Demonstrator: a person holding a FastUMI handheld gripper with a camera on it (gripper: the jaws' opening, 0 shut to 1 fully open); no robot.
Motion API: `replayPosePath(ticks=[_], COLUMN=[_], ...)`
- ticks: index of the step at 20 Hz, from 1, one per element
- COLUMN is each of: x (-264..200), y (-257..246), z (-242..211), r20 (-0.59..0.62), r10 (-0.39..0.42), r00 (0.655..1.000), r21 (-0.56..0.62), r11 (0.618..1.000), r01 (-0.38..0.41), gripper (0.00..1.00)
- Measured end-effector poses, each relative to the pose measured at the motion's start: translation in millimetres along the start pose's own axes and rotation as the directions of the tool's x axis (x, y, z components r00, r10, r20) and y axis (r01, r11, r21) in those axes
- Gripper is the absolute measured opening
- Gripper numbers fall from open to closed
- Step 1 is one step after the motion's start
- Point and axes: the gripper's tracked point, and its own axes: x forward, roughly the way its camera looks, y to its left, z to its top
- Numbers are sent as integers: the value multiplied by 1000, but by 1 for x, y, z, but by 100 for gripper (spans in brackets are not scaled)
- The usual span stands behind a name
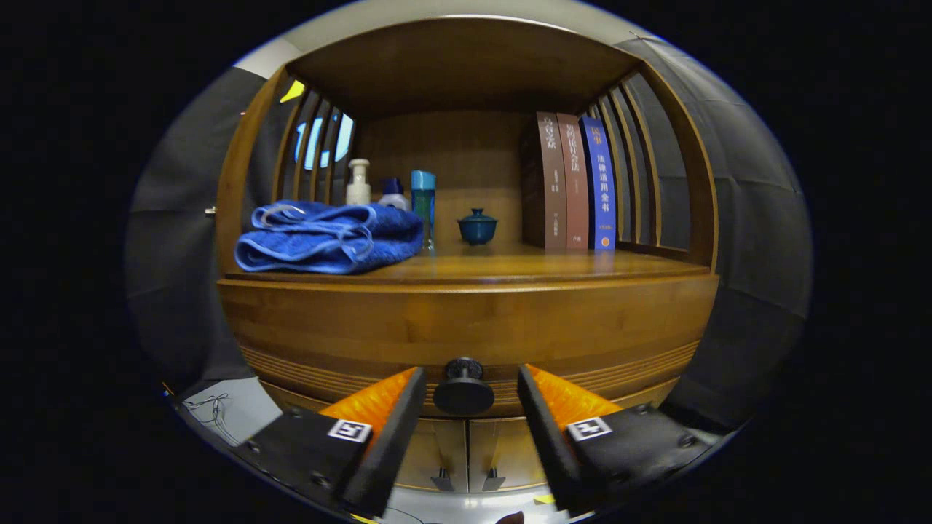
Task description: Pull open the drawer, take out the items inside it, and place them on the countertop above the cabinet.
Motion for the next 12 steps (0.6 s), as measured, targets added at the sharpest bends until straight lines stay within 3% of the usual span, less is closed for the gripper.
replayPosePath(ticks=[6, 8, 12], x=[12, 7, -13], y=[8, 7, 5], z=[-8, -7, -9], r20=[1, 1, 5], r10=[28, 22, 4], r00=[1000, 1000, 1000], r21=[-30, -46, -41], r11=[999, 999, 999], r01=[-28, -22, -4], gripper=[41, 33, 33])
